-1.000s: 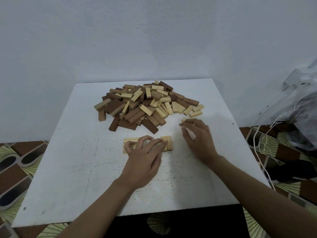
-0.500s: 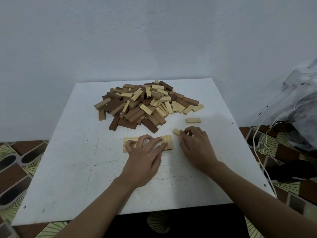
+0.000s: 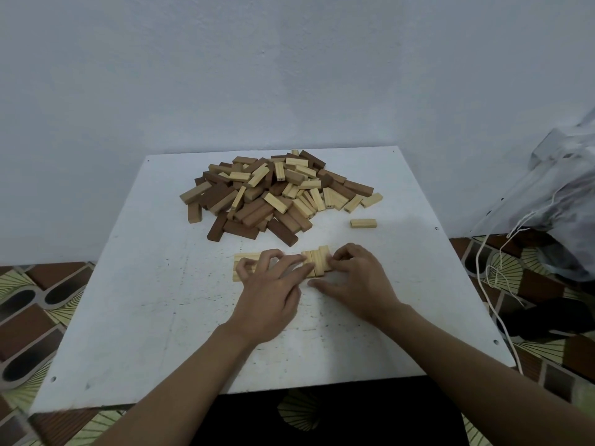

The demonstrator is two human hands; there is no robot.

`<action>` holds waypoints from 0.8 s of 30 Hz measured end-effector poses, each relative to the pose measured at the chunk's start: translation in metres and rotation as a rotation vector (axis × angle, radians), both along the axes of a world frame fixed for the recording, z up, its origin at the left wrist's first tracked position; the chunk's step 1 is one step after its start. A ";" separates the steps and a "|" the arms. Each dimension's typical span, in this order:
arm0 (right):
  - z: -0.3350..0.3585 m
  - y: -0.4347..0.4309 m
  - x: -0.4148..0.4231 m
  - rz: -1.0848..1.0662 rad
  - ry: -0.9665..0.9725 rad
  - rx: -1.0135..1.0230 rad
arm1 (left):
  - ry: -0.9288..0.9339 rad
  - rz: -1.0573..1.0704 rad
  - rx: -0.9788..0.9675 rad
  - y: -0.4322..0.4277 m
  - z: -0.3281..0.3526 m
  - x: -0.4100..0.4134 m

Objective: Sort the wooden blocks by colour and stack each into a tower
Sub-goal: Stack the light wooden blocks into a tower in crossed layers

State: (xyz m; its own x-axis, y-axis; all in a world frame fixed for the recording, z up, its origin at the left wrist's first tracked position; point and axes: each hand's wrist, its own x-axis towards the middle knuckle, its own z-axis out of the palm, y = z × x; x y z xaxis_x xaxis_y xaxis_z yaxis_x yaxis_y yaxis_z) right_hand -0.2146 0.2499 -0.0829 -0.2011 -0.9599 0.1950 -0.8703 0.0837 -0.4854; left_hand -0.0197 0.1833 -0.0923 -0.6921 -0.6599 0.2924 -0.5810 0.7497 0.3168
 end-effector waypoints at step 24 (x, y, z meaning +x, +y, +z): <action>0.021 -0.025 -0.031 0.206 -0.198 0.089 | -0.132 -0.018 0.135 -0.043 0.037 -0.027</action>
